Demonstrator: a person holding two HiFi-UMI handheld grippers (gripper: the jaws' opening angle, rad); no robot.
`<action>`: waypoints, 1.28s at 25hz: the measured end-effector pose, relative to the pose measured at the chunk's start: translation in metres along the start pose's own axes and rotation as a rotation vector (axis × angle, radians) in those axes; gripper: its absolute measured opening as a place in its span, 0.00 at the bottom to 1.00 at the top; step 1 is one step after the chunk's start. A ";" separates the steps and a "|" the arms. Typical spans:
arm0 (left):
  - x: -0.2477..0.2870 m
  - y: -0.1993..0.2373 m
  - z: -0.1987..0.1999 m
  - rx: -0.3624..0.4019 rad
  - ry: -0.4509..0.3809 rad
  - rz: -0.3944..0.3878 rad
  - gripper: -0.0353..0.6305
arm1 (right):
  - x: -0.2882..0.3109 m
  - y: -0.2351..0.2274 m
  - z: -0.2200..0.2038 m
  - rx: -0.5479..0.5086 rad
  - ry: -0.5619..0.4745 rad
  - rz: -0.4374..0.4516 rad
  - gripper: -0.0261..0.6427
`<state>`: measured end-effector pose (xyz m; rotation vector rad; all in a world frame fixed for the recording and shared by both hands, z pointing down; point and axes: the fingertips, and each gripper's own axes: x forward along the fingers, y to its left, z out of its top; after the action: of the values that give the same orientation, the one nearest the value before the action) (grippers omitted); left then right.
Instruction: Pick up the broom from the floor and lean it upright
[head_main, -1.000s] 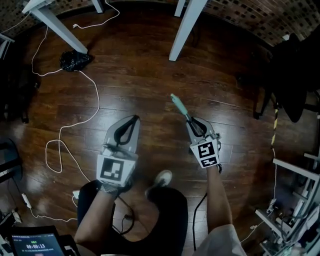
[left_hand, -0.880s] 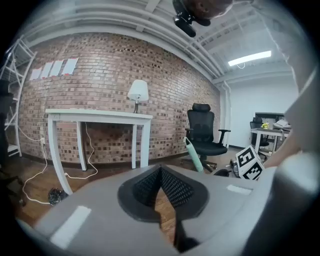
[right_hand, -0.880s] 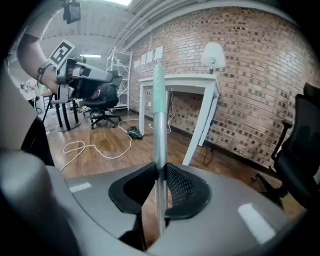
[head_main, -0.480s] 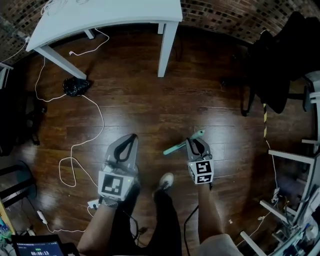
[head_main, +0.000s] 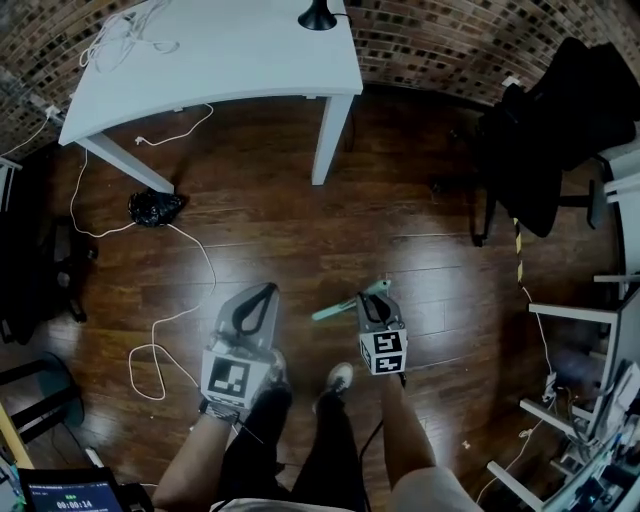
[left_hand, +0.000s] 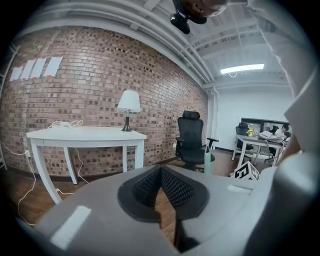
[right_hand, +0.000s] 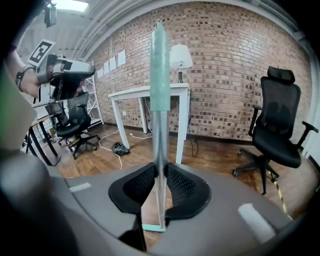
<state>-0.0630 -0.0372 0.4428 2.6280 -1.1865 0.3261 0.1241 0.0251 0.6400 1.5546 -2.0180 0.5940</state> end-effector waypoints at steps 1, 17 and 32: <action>0.004 0.006 0.001 0.009 -0.003 -0.001 0.05 | 0.004 0.001 0.008 0.000 -0.009 -0.005 0.17; 0.089 0.057 0.031 -0.004 0.045 0.100 0.05 | 0.061 -0.035 0.130 0.007 -0.081 0.041 0.18; 0.188 0.091 -0.003 -0.050 0.086 0.142 0.05 | 0.185 -0.084 0.141 -0.011 -0.058 0.119 0.18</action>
<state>-0.0110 -0.2271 0.5133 2.4666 -1.3376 0.4251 0.1485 -0.2210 0.6525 1.4688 -2.1652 0.5885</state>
